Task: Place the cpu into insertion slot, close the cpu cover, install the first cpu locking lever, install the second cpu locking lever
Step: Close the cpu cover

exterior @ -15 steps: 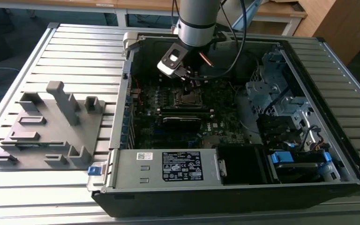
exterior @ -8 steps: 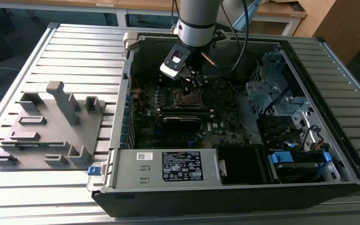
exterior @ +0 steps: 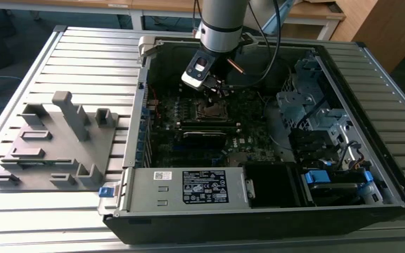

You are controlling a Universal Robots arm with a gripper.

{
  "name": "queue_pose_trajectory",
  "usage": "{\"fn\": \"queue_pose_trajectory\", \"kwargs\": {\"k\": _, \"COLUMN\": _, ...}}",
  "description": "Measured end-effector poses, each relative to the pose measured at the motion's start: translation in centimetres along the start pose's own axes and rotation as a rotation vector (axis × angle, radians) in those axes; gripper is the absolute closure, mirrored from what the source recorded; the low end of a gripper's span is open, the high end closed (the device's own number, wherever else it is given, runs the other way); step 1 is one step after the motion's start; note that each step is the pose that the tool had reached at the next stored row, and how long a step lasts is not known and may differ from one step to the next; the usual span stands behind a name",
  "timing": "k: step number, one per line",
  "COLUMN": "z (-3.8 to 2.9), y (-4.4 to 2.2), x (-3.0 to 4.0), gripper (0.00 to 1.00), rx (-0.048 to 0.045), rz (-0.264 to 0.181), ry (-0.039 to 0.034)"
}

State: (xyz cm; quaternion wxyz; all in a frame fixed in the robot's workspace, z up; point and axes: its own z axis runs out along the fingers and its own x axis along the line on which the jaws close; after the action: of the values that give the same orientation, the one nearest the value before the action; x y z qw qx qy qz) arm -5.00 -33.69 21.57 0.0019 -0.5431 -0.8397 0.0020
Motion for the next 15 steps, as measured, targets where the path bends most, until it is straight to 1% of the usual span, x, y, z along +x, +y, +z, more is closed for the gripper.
{"fn": "queue_pose_trajectory", "kwargs": {"k": 3, "z": 0.00, "y": 0.00, "x": 0.00, "gripper": 0.90, "rx": -0.0001, "rz": -0.003, "ry": 0.0000}}
{"fn": "queue_pose_trajectory", "kwargs": {"k": 10, "z": 0.00, "y": 0.00, "x": 0.00, "gripper": 0.90, "rx": -0.0008, "rz": -0.049, "ry": 0.0017}}
{"fn": "queue_pose_trajectory", "kwargs": {"k": 15, "z": 0.00, "y": 0.00, "x": 0.00, "gripper": 0.90, "rx": -0.0009, "rz": -0.051, "ry": 0.0018}}
